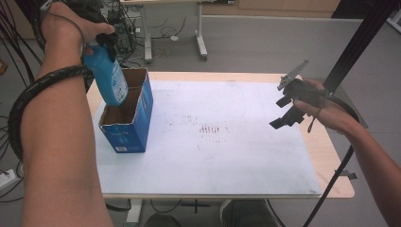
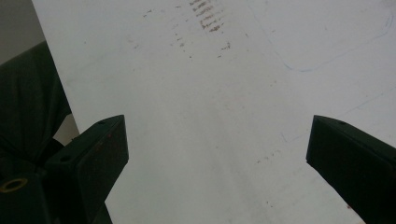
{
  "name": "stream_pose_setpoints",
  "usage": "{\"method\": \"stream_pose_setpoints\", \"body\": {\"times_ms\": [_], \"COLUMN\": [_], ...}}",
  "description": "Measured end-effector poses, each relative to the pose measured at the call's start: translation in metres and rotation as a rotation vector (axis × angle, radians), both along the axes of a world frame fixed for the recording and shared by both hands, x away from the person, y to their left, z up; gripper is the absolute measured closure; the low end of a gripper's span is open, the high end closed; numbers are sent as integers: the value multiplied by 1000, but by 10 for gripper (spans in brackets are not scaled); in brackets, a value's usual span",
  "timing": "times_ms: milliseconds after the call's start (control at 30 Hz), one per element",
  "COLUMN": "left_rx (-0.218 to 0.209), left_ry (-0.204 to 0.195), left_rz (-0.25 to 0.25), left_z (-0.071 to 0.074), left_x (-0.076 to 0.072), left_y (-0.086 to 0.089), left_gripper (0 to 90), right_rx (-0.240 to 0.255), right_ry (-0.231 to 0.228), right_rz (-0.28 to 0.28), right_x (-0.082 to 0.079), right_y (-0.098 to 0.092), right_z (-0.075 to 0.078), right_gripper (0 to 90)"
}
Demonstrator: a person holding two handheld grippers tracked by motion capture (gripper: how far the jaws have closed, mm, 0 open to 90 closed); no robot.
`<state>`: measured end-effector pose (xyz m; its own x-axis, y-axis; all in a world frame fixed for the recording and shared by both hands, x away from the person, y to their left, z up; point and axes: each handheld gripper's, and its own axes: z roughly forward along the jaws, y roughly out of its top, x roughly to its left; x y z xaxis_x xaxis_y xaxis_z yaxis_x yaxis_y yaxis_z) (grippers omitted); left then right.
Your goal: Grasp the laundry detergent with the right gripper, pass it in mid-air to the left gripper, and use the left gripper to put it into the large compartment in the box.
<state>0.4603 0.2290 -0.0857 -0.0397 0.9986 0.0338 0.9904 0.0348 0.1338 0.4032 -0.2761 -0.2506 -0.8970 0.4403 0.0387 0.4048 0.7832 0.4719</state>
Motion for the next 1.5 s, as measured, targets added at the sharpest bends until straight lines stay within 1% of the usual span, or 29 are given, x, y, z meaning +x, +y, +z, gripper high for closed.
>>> {"method": "stream_pose_setpoints", "body": {"times_ms": [133,400,567,767,833,900,1067,1133,1300,1500], "left_rx": [-3,-12,-10,-12,-13,-15,-9,-12,-4,3], "left_ry": [2,16,17,30,23,26,29,37,31,39], "left_rz": [1,5,3,-5,-8,-9,-18,-19,-23,-27], "left_z": [-6,-24,-34,-49,-54,-61,-73,-79,-91,-104], "left_x": [-1,1,4,6,7,7,8,8,8,8], "left_y": [2,5,5,4,4,4,2,2,1,0], "left_gripper": [359,359,359,359,359,359,359,359,359,359], "right_rx": [-4,-16,-18,-32,-35,-36,-41,-41,-40,-41], "right_ry": [-2,-11,-13,-16,-17,-17,-22,-22,-26,-23], "right_rz": [4,4,3,8,9,10,11,12,5,7], "right_x": [0,0,1,1,1,1,1,1,1,1], "right_y": [1,2,2,4,5,5,5,5,4,5], "right_z": [1,1,0,-2,-2,-3,-4,-5,-6,-8], "right_gripper": [55,55,55,56,56,56,56,56,56,56]}}
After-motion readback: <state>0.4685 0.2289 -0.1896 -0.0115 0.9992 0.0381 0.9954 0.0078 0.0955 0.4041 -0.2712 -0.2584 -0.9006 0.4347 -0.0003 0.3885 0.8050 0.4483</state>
